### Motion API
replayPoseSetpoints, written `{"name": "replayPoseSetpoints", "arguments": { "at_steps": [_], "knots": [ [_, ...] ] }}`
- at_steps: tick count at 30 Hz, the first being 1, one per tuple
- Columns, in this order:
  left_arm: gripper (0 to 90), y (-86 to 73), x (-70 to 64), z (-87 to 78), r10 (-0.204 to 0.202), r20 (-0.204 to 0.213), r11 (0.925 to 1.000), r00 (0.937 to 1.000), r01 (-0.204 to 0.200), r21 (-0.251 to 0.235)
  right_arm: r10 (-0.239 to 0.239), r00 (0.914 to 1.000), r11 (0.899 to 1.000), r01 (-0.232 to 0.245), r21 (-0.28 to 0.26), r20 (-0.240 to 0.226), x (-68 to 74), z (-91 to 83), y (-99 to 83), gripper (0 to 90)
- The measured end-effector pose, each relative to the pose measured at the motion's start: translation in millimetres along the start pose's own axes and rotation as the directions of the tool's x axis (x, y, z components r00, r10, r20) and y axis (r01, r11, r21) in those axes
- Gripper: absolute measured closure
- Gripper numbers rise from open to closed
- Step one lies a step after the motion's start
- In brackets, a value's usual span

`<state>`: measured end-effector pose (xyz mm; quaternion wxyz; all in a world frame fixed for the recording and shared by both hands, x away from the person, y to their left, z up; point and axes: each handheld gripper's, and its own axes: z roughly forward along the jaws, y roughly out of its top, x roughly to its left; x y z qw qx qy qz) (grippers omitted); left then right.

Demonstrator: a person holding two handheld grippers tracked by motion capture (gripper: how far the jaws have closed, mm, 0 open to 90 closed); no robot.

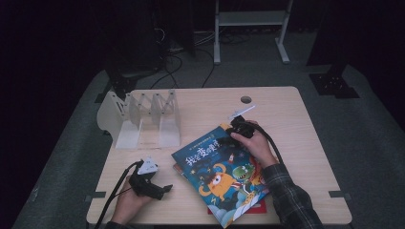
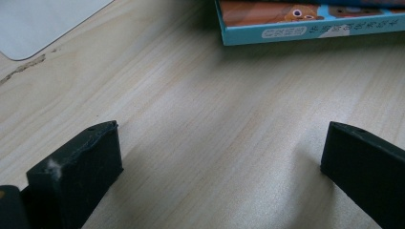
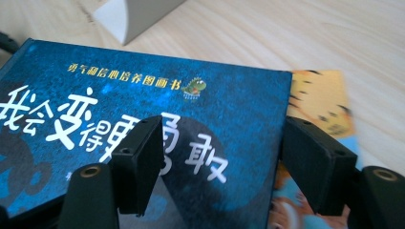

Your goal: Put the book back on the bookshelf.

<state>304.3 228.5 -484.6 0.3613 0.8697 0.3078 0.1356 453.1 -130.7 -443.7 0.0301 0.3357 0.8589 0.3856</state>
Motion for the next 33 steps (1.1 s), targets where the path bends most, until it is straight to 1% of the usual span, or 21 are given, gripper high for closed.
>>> {"name": "replayPoseSetpoints", "arguments": {
  "at_steps": [1,2,3,4,5,9,11,13,15,17,18,19,20,23,26,27,28,30,31,32,33],
  "knots": [
    [0.0,0.0,0.0,0.0,0.000,0.000,1.0000,1.0000,0.000,0.000,-0.010,0.9999,1.000,0.010,0.001,-0.012,2.1,1.3,0.8,31.4],
    [0.0,0.0,0.0,0.0,0.000,0.000,1.0000,1.0000,0.000,0.000,-0.010,0.9999,1.000,0.010,0.001,-0.012,2.1,1.3,0.8,31.4],
    [0.0,0.0,0.0,0.0,0.000,0.000,1.0000,1.0000,0.000,0.000,-0.014,0.9996,1.000,0.014,0.006,-0.026,4.7,2.4,1.6,32.1],
    [0.0,0.0,-0.1,0.1,-0.001,0.000,1.0000,1.0000,0.001,-0.001,-0.026,0.9983,1.000,0.027,0.012,-0.052,9.2,4.8,3.2,32.5],
    [0.0,0.0,0.0,0.0,-0.001,0.000,1.0000,1.0000,0.001,0.000,-0.036,0.9975,0.999,0.037,0.014,-0.061,11.1,5.8,3.8,32.8],
    [0.0,0.0,0.0,0.0,0.000,0.000,1.0000,1.0000,0.000,0.000,-0.055,0.9957,0.998,0.056,0.020,-0.075,17.0,8.0,4.8,33.2],
    [0.0,0.0,-0.1,0.1,-0.001,0.000,1.0000,1.0000,0.001,-0.001,-0.056,0.9956,0.998,0.058,0.020,-0.075,17.8,8.2,5.0,33.5],
    [0.0,0.0,-0.1,0.0,-0.001,0.000,1.0000,1.0000,0.001,-0.001,-0.049,0.9966,0.999,0.050,0.021,-0.067,17.8,6.2,4.8,32.1],
    [0.0,0.0,0.0,0.0,0.000,0.000,1.0000,1.0000,0.000,0.000,-0.052,0.9971,0.998,0.053,0.020,-0.056,17.5,4.4,4.5,32.0],
    [0.0,0.0,0.0,-0.1,0.000,0.000,1.0000,1.0000,0.000,0.001,-0.055,0.9978,0.998,0.056,0.018,-0.035,16.8,-0.5,4.1,30.8],
    [0.0,0.0,-0.1,0.0,-0.001,0.000,1.0000,1.0000,0.001,-0.001,-0.062,0.9979,0.998,0.063,0.019,-0.016,17.0,-6.3,3.5,28.1],
    [0.0,0.0,-0.1,0.1,-0.001,0.000,1.0000,1.0000,0.001,-0.001,-0.069,0.9976,0.997,0.069,0.017,-0.009,17.1,-9.4,3.1,27.1],
    [0.0,0.0,-0.1,0.0,-0.001,0.000,1.0000,1.0000,0.001,-0.001,-0.066,0.9978,0.998,0.066,0.015,-0.008,17.1,-12.7,2.7,27.0],
    [0.0,0.0,-0.1,0.1,-0.001,0.000,1.0000,1.0000,0.001,-0.001,-0.073,0.9972,0.997,0.072,0.013,0.020,17.9,-23.1,0.8,27.2],
    [0.0,0.0,0.0,0.0,0.000,0.000,1.0000,1.0000,0.000,0.000,-0.065,0.9970,0.998,0.065,-0.002,0.043,17.4,-34.2,-4.1,29.3],
    [0.0,0.0,0.0,0.0,0.000,0.000,1.0000,1.0000,0.000,0.000,-0.065,0.9970,0.998,0.065,-0.002,0.043,17.4,-34.2,-4.1,29.3],
    [0.0,0.0,0.0,-0.1,0.000,0.000,1.0000,1.0000,0.000,0.001,-0.064,0.9963,0.998,0.064,-0.004,0.058,16.5,-41.0,-8.9,30.1],
    [0.0,0.0,-0.1,0.0,0.000,0.000,1.0000,1.0000,0.000,-0.001,-0.056,0.9959,0.998,0.057,-0.013,0.071,15.5,-48.1,-14.1,30.8],
    [0.0,0.0,-0.1,0.0,0.000,0.000,1.0000,1.0000,0.000,-0.001,-0.056,0.9959,0.998,0.057,-0.013,0.071,15.5,-48.1,-14.1,30.8],
    [0.0,0.0,0.0,0.0,0.000,0.000,1.0000,1.0000,0.000,-0.001,-0.052,0.9947,0.998,0.055,-0.027,0.089,15.6,-56.0,-20.1,31.0],
    [0.0,-0.1,-0.1,0.1,-0.001,0.000,1.0000,1.0000,0.001,-0.002,-0.046,0.9943,0.998,0.050,-0.035,0.096,15.4,-60.2,-23.4,31.4]
  ]
}}
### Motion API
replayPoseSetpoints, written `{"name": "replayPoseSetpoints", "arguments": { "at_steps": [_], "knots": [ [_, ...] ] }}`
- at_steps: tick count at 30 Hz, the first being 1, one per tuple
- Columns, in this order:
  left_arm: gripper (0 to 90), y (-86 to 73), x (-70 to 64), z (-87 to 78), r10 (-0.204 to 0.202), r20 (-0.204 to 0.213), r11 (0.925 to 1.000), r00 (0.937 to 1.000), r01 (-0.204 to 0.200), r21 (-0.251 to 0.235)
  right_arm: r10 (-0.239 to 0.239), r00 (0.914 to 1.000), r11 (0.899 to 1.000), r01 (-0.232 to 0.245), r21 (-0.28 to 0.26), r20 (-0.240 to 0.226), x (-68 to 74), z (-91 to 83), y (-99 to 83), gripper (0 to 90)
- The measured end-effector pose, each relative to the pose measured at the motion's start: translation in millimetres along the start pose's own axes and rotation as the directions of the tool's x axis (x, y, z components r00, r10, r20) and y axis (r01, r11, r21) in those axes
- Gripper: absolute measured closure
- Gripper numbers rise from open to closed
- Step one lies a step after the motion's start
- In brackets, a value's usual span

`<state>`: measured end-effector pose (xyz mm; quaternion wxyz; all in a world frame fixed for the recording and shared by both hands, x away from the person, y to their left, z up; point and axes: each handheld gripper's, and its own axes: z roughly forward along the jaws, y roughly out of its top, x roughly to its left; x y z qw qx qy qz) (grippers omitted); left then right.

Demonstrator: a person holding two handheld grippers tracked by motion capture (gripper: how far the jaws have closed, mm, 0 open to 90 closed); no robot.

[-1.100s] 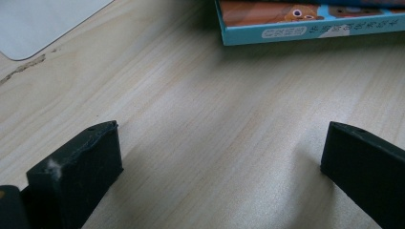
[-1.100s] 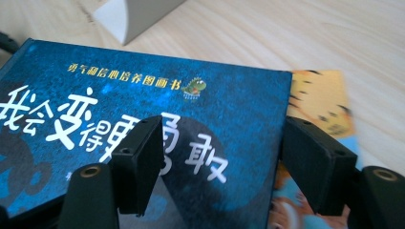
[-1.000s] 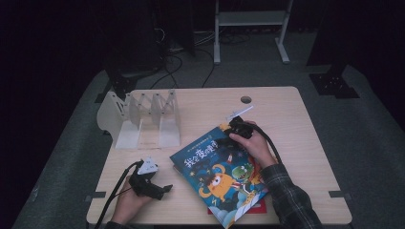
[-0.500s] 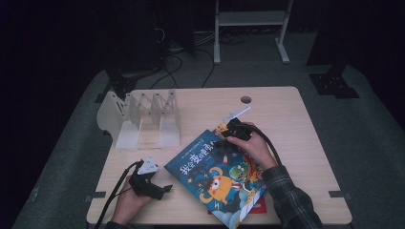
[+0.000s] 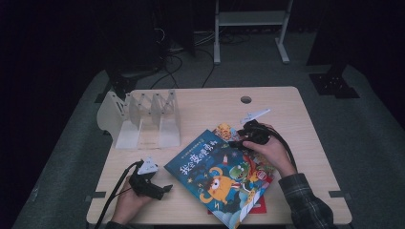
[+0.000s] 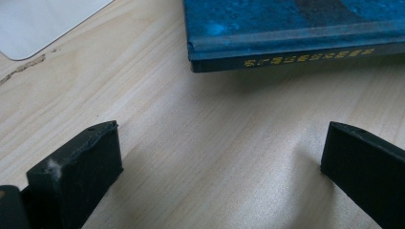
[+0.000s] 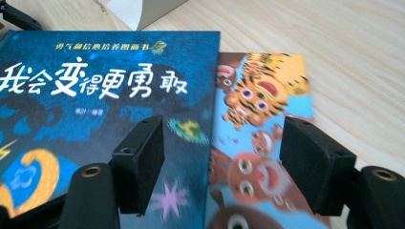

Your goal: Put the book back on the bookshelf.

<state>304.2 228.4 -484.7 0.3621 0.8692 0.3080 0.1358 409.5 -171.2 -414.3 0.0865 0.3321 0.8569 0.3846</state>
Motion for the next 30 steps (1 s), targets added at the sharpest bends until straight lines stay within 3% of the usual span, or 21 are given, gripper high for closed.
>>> {"name": "replayPoseSetpoints", "arguments": {
  "at_steps": [13,23,28,30],
  "knots": [
    [0.0,0.0,0.0,-0.1,0.001,0.000,1.0000,1.0000,-0.001,0.002,0.056,0.9932,0.997,-0.049,-0.067,0.102,-2.6,-47.5,-51.4,33.0],
    [2.6,-0.6,0.2,-1.6,0.011,0.009,0.9999,0.9999,-0.011,-0.002,0.094,0.9875,0.991,-0.081,-0.105,0.127,-1.5,-72.8,-85.5,34.7],
    [6.1,1.0,2.5,-11.7,0.020,0.000,0.9998,0.9998,-0.020,-0.010,0.115,0.9851,0.987,-0.100,-0.122,0.128,-0.3,-83.5,-100.4,35.0],
    [6.8,1.7,4.9,-20.6,0.003,0.005,0.9999,1.0000,-0.003,-0.012,0.118,0.9845,0.988,-0.102,-0.118,0.130,0.9,-85.7,-106.5,35.0]
  ]
}}
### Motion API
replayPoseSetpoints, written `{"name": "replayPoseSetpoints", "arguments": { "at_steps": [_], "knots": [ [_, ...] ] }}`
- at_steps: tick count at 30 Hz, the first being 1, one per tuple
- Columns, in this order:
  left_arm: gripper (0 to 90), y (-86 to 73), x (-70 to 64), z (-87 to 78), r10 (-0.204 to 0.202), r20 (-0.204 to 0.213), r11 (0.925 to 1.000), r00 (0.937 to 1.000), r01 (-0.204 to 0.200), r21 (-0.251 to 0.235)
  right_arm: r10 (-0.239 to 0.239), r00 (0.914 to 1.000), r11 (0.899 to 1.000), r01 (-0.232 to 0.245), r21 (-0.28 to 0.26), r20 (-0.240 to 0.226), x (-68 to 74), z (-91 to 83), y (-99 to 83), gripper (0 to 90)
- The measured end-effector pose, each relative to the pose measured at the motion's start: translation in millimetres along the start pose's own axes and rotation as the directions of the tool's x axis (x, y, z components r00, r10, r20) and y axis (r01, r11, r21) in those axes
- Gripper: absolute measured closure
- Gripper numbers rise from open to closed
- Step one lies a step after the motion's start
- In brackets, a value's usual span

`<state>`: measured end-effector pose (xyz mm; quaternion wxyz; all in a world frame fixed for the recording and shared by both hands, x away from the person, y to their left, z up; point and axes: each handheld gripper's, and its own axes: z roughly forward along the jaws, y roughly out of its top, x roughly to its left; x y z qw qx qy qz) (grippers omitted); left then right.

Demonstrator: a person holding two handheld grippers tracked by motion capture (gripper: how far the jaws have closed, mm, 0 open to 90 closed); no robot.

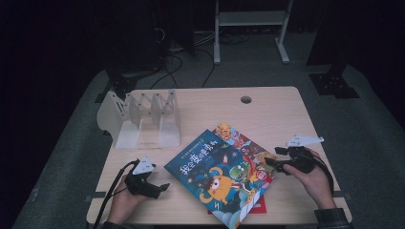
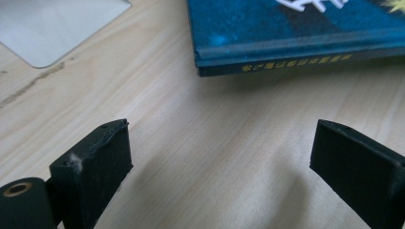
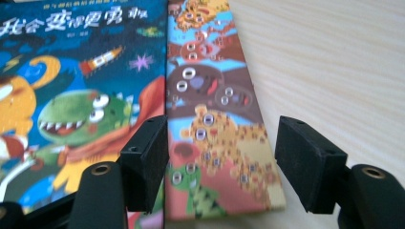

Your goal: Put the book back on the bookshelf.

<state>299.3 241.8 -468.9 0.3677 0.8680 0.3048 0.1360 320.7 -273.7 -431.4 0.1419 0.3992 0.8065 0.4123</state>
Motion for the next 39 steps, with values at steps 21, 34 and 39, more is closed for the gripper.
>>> {"name": "replayPoseSetpoints", "arguments": {
  "at_steps": [21,34,39],
  "knots": [
    [61.6,40.7,20.6,-23.2,-0.015,0.048,0.9936,0.9987,0.021,-0.111,0.030,0.9994,0.999,-0.031,0.013,0.016,4.6,-23.2,-40.0,33.6],
    [90.0,61.4,27.1,15.3,-0.047,0.057,0.9986,0.9973,0.049,-0.021,0.023,0.9996,0.999,-0.024,0.032,0.016,13.6,-18.2,-50.5,32.4],
    [90.0,60.2,27.4,16.7,-0.057,0.069,0.9981,0.9960,0.058,-0.020,0.033,0.9993,0.999,-0.033,0.028,0.018,11.8,-17.0,-50.7,31.7]
  ]
}}
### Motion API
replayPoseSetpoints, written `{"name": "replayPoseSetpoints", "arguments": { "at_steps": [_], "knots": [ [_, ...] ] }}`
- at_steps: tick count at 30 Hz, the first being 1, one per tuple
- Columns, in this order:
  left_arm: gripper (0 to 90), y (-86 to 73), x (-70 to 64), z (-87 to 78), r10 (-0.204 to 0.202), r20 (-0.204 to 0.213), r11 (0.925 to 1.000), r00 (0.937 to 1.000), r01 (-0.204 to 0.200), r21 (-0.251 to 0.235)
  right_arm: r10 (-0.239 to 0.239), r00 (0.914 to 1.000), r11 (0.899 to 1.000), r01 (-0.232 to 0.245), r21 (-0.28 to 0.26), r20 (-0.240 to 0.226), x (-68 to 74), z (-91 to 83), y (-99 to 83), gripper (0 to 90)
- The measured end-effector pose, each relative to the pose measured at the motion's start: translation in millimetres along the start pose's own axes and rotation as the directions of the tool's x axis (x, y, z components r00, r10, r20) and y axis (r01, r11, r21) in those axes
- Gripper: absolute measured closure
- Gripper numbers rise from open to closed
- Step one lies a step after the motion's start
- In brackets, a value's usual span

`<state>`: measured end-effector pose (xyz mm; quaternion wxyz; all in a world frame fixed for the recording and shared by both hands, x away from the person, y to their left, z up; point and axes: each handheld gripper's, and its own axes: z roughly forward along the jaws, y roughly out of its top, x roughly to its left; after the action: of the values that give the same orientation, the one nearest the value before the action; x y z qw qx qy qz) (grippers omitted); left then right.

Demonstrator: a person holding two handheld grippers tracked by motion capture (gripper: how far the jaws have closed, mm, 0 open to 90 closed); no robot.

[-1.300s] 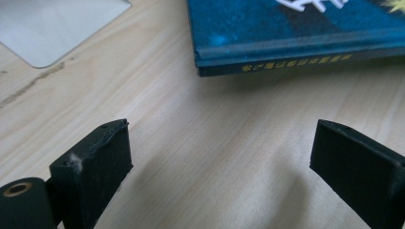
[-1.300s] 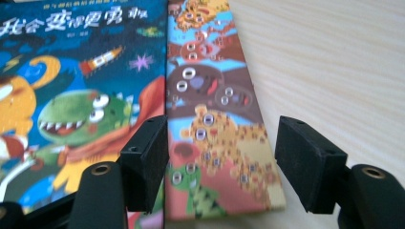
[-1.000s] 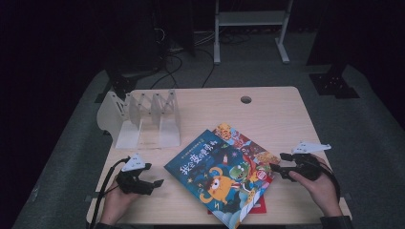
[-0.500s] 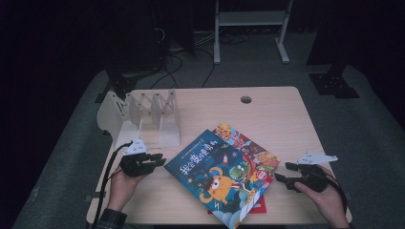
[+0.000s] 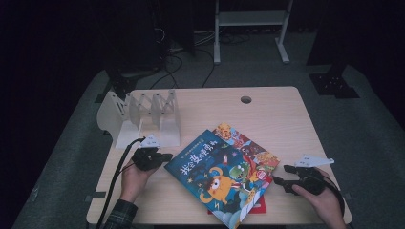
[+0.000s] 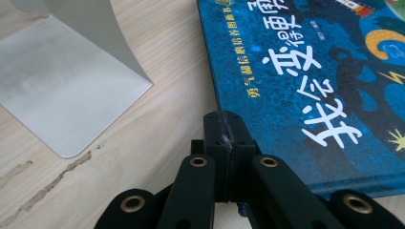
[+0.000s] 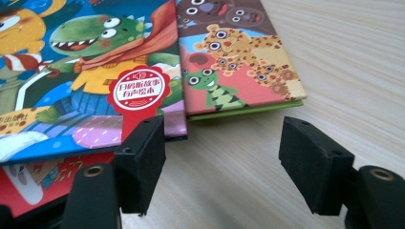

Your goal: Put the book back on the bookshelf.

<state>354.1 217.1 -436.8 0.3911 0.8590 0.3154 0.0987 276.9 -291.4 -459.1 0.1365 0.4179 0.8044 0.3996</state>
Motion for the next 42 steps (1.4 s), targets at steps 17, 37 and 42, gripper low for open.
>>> {"name": "replayPoseSetpoints", "arguments": {
  "at_steps": [17,37,42],
  "knots": [
    [53.4,-0.1,-7.4,7.8,-0.036,0.137,0.9991,0.9900,0.039,-0.015,0.001,0.9973,1.000,-0.003,0.018,0.073,-14.9,15.5,16.7,29.7],
    [31.8,-7.2,-23.0,3.7,-0.031,0.144,0.9994,0.9891,0.028,0.022,-0.010,0.9917,1.000,0.008,0.013,0.128,-25.2,34.1,38.3,31.9],
    [31.6,-8.5,-22.8,3.3,-0.036,0.150,0.9992,0.9881,0.033,0.022,0.013,0.9948,1.000,-0.012,-0.003,0.101,-27.2,18.9,34.4,29.9]
  ]
}}
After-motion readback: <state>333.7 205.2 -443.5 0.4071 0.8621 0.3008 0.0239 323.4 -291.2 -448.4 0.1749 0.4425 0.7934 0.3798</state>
